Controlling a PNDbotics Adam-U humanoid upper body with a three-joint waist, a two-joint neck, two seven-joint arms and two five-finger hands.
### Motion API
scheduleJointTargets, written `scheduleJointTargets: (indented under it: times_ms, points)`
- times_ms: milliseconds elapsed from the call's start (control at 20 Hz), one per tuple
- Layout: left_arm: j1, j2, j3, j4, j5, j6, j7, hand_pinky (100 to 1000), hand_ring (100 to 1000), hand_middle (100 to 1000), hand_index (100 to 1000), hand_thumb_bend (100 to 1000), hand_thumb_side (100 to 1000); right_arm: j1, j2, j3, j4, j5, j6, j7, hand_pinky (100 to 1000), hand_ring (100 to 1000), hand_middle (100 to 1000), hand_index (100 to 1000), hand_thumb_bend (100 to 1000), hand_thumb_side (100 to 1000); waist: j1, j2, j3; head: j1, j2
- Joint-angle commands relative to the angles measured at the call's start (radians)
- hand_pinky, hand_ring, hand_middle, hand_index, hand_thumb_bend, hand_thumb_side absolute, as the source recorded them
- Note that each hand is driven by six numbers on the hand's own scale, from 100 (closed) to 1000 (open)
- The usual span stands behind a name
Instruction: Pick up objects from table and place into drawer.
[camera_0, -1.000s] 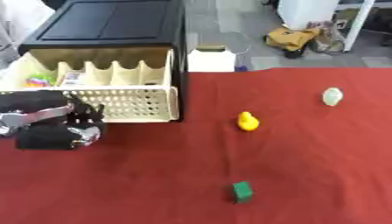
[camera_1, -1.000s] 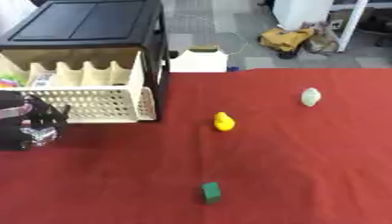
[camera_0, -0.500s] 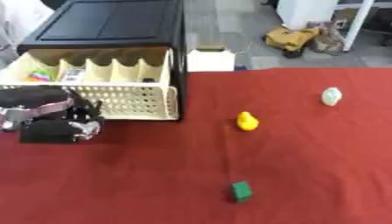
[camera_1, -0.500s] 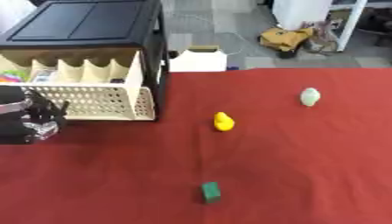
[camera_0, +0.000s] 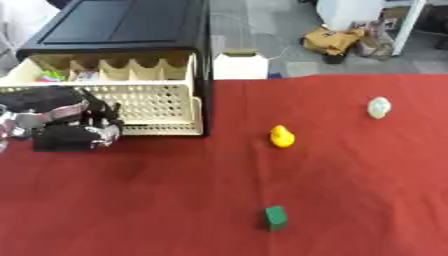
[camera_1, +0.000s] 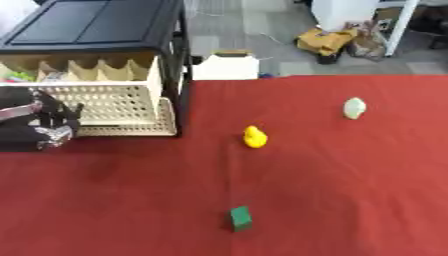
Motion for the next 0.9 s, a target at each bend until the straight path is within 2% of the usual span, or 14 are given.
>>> scheduleJointTargets:
  times_ms: [50,900]
  points:
    - [-0.026,0.007,0.009,0.006,-0.004,0.006,0.009,501,662,619,894,100,1000,-0.006,-0.020,-0.014,-0.017,-0.006,0.000,0.000,751,754,643,796,100,586,0.000,-0.012,-0.002,0.004,0.003]
    - [-0.080,-0.051,0.012,0.108,-0.089,-0.006,0.067,499,664,624,899,100,1000,-0.005,-0.015,-0.015,-0.017,-0.012,0.000,0.004,751,753,638,794,100,579,0.006,-0.005,-0.008,0.003,-0.008]
